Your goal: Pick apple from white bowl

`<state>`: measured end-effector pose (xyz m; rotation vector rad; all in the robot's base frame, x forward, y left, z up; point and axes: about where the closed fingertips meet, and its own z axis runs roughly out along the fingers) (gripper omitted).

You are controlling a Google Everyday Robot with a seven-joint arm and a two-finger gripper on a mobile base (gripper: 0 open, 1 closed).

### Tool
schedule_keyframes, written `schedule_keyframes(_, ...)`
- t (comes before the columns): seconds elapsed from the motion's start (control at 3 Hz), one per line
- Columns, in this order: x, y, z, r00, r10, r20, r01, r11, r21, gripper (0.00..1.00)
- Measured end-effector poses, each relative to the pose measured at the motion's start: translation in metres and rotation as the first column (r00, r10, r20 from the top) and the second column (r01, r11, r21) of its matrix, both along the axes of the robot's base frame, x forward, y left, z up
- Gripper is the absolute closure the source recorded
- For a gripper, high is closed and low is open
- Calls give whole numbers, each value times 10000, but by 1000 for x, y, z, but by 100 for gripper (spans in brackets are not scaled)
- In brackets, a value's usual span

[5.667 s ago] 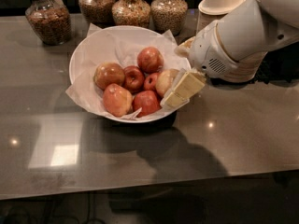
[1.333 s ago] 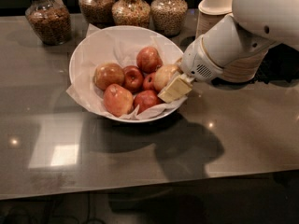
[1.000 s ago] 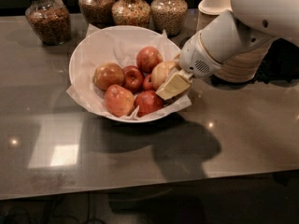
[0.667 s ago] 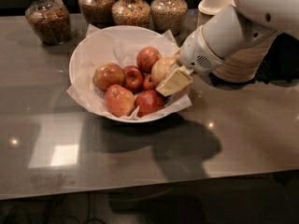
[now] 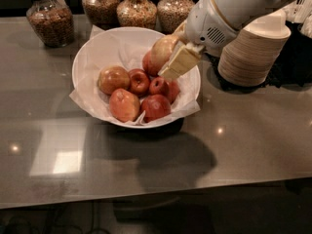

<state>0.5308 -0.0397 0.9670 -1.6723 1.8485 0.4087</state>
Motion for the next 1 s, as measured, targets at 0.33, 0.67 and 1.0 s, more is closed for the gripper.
schedule_keyframes(0.33,-12,16,28,9912,1305,239,-1310,9912,177,100)
schedule_keyframes(0.67,-38,32,55,9589,2779,565,-2798,9596,297,100)
schedule_keyframes(1.0,-38,32,55,9589,2779,565,-2798,9596,297,100)
